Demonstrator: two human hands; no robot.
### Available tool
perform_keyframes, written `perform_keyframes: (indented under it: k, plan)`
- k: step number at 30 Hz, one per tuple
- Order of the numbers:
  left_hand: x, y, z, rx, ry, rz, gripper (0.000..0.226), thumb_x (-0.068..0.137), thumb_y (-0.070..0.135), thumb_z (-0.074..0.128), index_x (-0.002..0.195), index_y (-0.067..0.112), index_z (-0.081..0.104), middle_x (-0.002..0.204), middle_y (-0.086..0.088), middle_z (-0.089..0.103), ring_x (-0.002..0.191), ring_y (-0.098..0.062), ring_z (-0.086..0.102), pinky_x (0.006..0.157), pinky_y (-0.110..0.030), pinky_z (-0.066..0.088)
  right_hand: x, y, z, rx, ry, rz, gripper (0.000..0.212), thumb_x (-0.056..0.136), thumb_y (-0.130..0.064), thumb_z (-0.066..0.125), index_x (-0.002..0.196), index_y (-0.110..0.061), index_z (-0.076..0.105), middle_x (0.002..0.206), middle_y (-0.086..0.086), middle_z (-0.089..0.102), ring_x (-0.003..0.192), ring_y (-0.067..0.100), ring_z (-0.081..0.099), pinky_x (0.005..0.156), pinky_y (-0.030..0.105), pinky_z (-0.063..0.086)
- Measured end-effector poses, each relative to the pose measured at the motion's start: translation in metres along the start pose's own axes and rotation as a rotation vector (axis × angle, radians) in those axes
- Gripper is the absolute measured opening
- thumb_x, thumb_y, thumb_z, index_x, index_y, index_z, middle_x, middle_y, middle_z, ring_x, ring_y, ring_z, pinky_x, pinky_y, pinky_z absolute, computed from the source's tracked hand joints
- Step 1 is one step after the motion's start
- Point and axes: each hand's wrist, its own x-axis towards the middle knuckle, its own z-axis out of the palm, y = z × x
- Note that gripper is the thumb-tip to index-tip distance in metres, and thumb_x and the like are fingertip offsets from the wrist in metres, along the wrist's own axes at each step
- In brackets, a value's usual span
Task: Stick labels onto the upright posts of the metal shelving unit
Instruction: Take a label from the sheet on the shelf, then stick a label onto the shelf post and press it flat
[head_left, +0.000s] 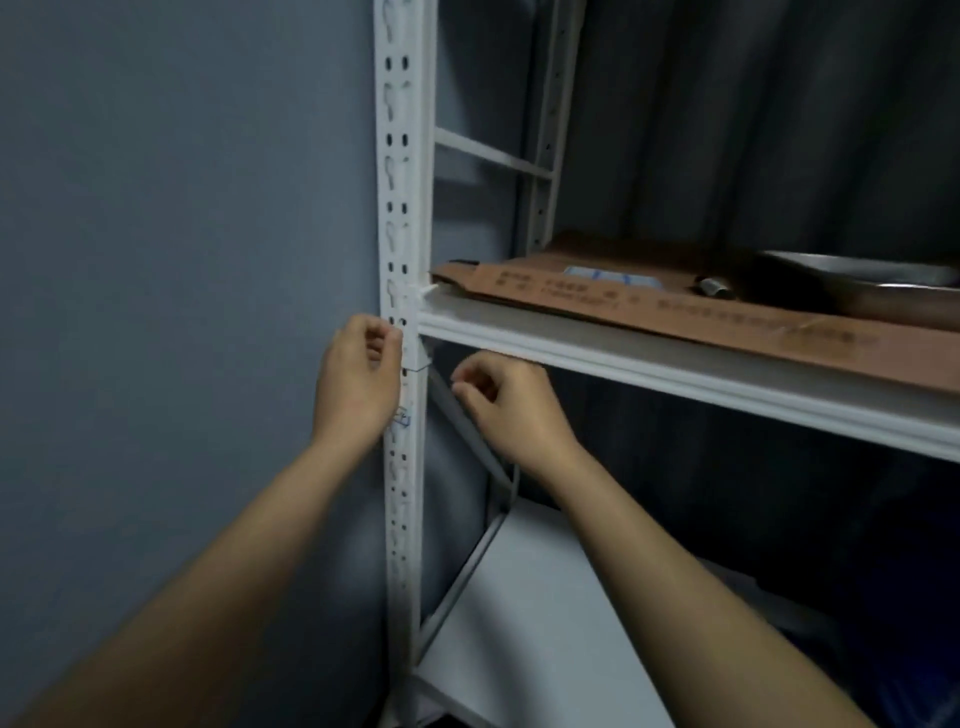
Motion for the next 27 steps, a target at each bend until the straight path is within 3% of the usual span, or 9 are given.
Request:
perform_keyframes:
  k: [2,5,8,11,13,17,21,27]
  plan:
    - [0.001,-0.026,0.001,0.053,-0.047,-0.026,0.012,0.096,0.017,0.050,0.097,0.011,0.060,0.100,-0.010,0.063,0.084,-0.013,0.053,0.073,-0.016,0.035,0.000,0.015,0.034,0.073,-0.020,0.082,0.010,0.089,-0.011,0.062,0.098,-0.011,0.067,0.075,-0.003,0.061,0.065,0.006,0.054,0.065,0.016,0.042]
    - [-0.002,-0.063,0.008,0.123,-0.100,-0.070,0.024,0.096,0.013,0.047,0.113,0.003,0.062,0.111,-0.015,0.063,0.095,-0.019,0.058,0.082,-0.020,0.037,0.004,0.036,0.081,0.192,-0.014,0.243,0.012,0.090,-0.013,0.061,0.101,-0.013,0.057,0.080,-0.002,0.055,0.065,0.002,0.049,0.067,0.018,0.040]
    - [-0.009,-0.097,0.025,0.167,-0.177,-0.106,0.028,0.096,0.009,0.042,0.117,-0.001,0.058,0.117,-0.019,0.059,0.109,-0.029,0.055,0.092,-0.026,0.037,0.010,0.053,0.118,0.252,0.060,0.316,0.024,0.095,-0.018,0.055,0.117,-0.014,0.048,0.110,0.005,0.051,0.091,0.014,0.055,0.083,0.027,0.043]
    - [-0.015,-0.121,0.044,0.085,-0.247,-0.108,0.040,0.093,0.025,0.033,0.119,0.007,0.058,0.115,-0.011,0.062,0.109,-0.026,0.056,0.098,-0.039,0.043,0.012,0.062,0.143,0.341,0.088,0.320,0.037,0.098,-0.024,0.050,0.134,-0.018,0.044,0.130,-0.002,0.047,0.113,0.011,0.053,0.094,0.022,0.041]
    - [-0.015,-0.129,0.055,-0.004,-0.238,-0.112,0.046,0.093,0.032,0.028,0.126,0.015,0.055,0.119,-0.004,0.062,0.111,-0.020,0.057,0.098,-0.041,0.045,0.014,0.067,0.155,0.456,0.121,0.279,0.032,0.099,-0.021,0.048,0.131,-0.023,0.048,0.125,-0.007,0.056,0.111,0.002,0.056,0.094,0.020,0.045]
    - [-0.013,-0.132,0.066,-0.214,-0.198,-0.208,0.038,0.102,0.026,0.028,0.130,0.017,0.051,0.121,-0.002,0.062,0.111,-0.016,0.059,0.101,-0.040,0.045,0.016,0.071,0.163,0.685,0.173,0.267,0.023,0.101,-0.013,0.044,0.120,-0.025,0.049,0.102,-0.012,0.063,0.092,-0.010,0.061,0.078,0.009,0.047]
    - [-0.003,-0.139,0.070,-0.396,-0.230,-0.304,0.031,0.103,0.026,0.029,0.118,0.021,0.056,0.112,0.000,0.067,0.105,-0.015,0.063,0.099,-0.042,0.047,0.020,0.072,0.167,0.661,0.162,0.247,0.025,0.101,-0.015,0.043,0.118,-0.033,0.047,0.106,-0.014,0.062,0.095,-0.010,0.059,0.078,0.006,0.044]
    - [0.002,-0.144,0.068,-0.531,-0.301,-0.349,0.028,0.104,0.022,0.029,0.105,0.031,0.056,0.104,0.012,0.065,0.101,-0.004,0.062,0.094,-0.024,0.046,0.024,0.068,0.173,0.684,0.136,0.298,0.032,0.099,-0.010,0.040,0.124,-0.030,0.046,0.118,-0.009,0.059,0.106,-0.004,0.055,0.080,0.003,0.041]
